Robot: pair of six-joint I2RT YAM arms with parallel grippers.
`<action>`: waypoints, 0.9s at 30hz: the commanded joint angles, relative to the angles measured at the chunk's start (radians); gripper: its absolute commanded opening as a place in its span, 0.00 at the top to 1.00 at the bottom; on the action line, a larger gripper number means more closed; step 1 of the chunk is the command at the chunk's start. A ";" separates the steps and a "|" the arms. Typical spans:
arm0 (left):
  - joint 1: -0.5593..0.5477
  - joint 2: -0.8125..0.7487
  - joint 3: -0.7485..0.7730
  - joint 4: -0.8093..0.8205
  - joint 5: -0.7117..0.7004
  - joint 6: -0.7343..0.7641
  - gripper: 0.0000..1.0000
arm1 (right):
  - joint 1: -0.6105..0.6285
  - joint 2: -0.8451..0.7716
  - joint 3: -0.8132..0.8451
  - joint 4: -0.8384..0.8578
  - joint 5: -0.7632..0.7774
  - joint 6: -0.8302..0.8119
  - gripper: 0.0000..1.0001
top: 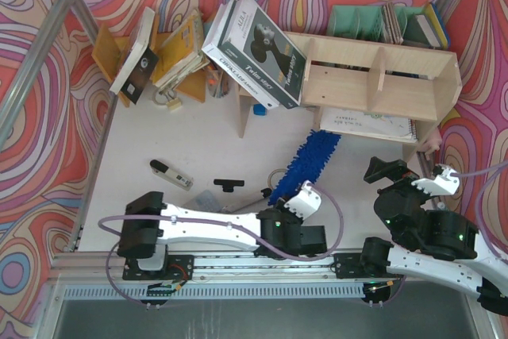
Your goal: Dust the bookshelf with a duster
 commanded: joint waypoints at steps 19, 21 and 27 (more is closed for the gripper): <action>-0.078 0.350 0.497 -0.604 -0.011 -0.274 1.00 | 0.009 -0.039 -0.006 -0.017 0.008 0.024 0.01; -0.090 0.401 0.575 -0.697 -0.032 -0.333 1.00 | 0.009 -0.043 -0.006 -0.016 0.005 0.025 0.01; -0.089 0.443 0.619 -0.760 -0.013 -0.392 1.00 | 0.009 -0.070 -0.006 -0.016 -0.005 0.025 0.01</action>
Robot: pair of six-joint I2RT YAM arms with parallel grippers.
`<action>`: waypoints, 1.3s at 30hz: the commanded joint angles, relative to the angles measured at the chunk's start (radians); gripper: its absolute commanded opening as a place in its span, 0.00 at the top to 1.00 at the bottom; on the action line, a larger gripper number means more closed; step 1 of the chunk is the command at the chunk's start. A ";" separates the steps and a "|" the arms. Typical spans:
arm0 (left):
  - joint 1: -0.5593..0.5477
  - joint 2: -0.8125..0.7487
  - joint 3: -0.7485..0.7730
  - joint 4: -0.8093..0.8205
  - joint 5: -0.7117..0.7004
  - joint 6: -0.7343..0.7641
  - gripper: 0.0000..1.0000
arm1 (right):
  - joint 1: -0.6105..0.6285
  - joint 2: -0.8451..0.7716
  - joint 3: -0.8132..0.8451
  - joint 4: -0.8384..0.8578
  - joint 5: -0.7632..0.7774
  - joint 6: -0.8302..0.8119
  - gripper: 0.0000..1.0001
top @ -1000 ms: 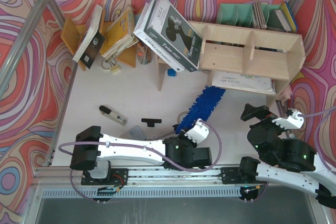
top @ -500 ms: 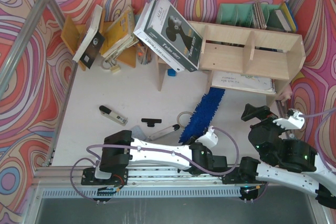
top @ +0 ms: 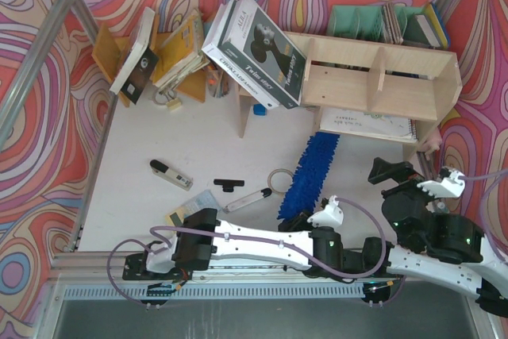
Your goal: Dust the bookshelf with a duster
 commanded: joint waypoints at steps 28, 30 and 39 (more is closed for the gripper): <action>0.035 0.004 0.005 -0.059 -0.026 -0.067 1.00 | 0.009 -0.091 -0.011 -0.018 -0.017 0.036 0.01; 0.031 -0.029 -0.028 -0.051 -0.056 -0.091 1.00 | 0.009 -0.092 -0.012 -0.016 -0.018 0.038 0.01; 0.027 -0.122 -0.151 0.065 -0.112 -0.096 1.00 | 0.010 -0.086 -0.011 -0.018 -0.016 0.038 0.01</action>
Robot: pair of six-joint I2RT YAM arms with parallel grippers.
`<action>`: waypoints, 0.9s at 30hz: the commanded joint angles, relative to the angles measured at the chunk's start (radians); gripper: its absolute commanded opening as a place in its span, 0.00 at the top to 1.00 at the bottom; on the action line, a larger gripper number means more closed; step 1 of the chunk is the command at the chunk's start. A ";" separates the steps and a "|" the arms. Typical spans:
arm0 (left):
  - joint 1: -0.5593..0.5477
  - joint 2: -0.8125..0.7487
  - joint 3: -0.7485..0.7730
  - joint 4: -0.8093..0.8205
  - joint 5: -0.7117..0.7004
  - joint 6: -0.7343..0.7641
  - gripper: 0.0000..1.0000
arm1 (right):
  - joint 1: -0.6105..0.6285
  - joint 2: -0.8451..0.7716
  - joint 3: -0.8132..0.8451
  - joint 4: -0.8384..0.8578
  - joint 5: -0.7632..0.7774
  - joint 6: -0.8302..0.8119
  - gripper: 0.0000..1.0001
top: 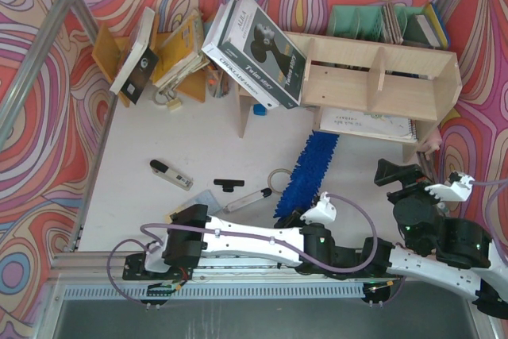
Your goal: Dust the bookshelf with a duster
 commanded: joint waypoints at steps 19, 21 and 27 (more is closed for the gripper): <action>0.013 -0.157 -0.230 0.605 -0.118 0.430 1.00 | 0.009 0.034 -0.006 -0.033 0.025 0.026 0.01; 0.015 -0.130 -0.209 0.655 -0.099 0.495 1.00 | 0.009 0.040 -0.005 -0.035 0.025 0.026 0.01; 0.042 -0.103 -0.220 0.803 -0.005 0.604 1.00 | 0.009 0.058 -0.002 -0.055 0.030 0.044 0.01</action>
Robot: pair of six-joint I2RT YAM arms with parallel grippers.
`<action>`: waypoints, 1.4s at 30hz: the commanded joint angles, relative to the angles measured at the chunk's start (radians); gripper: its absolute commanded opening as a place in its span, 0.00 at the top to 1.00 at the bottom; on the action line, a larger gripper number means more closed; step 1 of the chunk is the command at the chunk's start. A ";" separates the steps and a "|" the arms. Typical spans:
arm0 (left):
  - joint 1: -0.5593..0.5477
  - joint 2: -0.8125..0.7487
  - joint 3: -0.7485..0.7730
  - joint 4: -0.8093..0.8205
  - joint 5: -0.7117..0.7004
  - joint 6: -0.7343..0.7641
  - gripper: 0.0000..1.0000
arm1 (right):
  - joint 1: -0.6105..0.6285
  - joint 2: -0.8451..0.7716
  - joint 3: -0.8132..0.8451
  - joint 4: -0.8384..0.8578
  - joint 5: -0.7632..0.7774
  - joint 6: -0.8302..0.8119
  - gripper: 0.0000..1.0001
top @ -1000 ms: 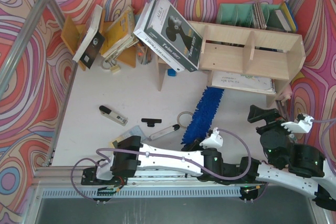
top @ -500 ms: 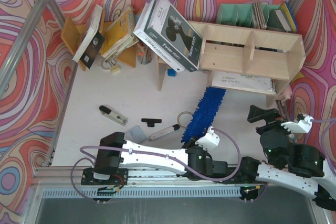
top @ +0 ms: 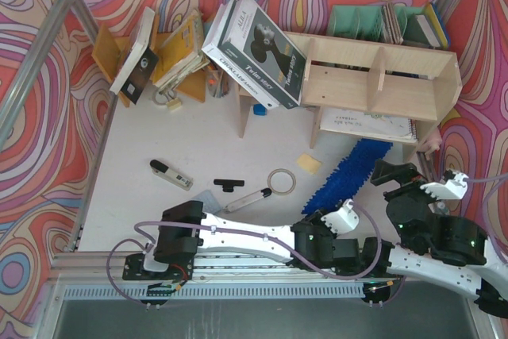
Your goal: Dust the bookshelf with a duster
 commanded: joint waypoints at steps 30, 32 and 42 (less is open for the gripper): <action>0.055 -0.067 -0.115 0.227 -0.101 0.116 1.00 | 0.009 0.044 -0.004 -0.046 0.040 0.041 0.01; 0.055 -0.017 -0.058 0.254 -0.077 0.174 1.00 | 0.010 0.044 -0.003 -0.045 0.040 0.041 0.01; 0.055 0.000 -0.046 0.301 -0.034 0.221 1.00 | 0.009 0.033 -0.003 -0.052 0.039 0.050 0.01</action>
